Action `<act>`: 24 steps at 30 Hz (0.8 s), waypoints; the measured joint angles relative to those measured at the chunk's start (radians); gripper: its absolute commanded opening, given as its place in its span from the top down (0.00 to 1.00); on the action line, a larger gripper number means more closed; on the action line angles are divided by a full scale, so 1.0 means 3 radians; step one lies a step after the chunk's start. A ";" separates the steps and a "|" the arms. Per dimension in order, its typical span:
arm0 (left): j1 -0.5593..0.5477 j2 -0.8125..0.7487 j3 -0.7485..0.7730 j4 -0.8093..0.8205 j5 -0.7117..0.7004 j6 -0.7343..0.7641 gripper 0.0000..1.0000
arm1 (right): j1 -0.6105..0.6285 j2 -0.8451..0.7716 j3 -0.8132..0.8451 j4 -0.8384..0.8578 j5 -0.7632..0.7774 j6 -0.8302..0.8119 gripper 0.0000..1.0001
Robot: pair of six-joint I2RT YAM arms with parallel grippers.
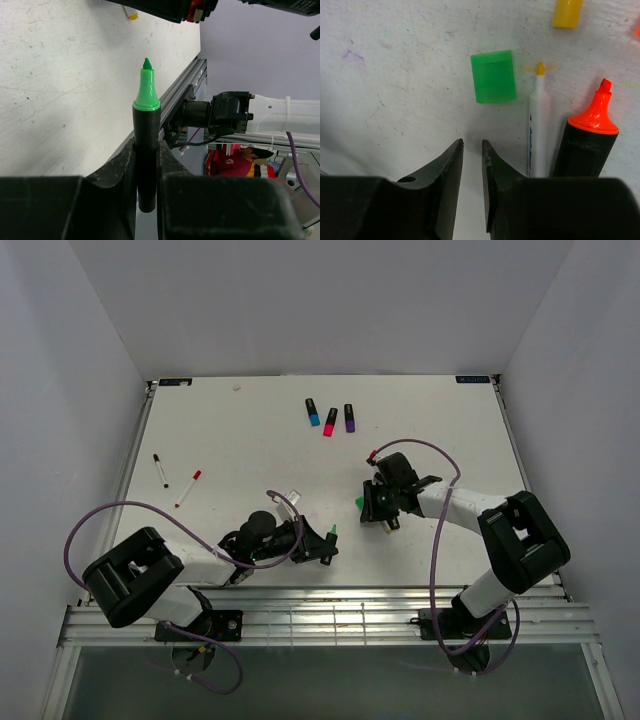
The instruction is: Open the pen caps
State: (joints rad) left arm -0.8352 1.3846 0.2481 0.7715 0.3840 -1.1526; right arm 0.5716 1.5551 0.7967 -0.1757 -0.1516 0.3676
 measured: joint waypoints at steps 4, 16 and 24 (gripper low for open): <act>0.0000 -0.0003 -0.0001 0.0000 0.0000 0.0000 1.00 | 0.0005 0.0102 -0.0004 0.0079 0.0053 0.0069 0.74; -0.0001 -0.0001 -0.0001 0.0013 0.0000 0.0000 1.00 | 0.0025 0.0357 0.0203 0.0277 0.0164 0.0266 0.78; -0.0001 -0.0001 -0.0019 0.0052 0.0003 0.0000 1.00 | 0.0033 0.0580 0.0437 0.0352 0.0289 0.0318 0.80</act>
State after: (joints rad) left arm -0.8356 1.3842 0.2424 0.7872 0.3847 -1.1526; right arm 0.5816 1.7290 0.9279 -0.0700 -0.0650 0.4629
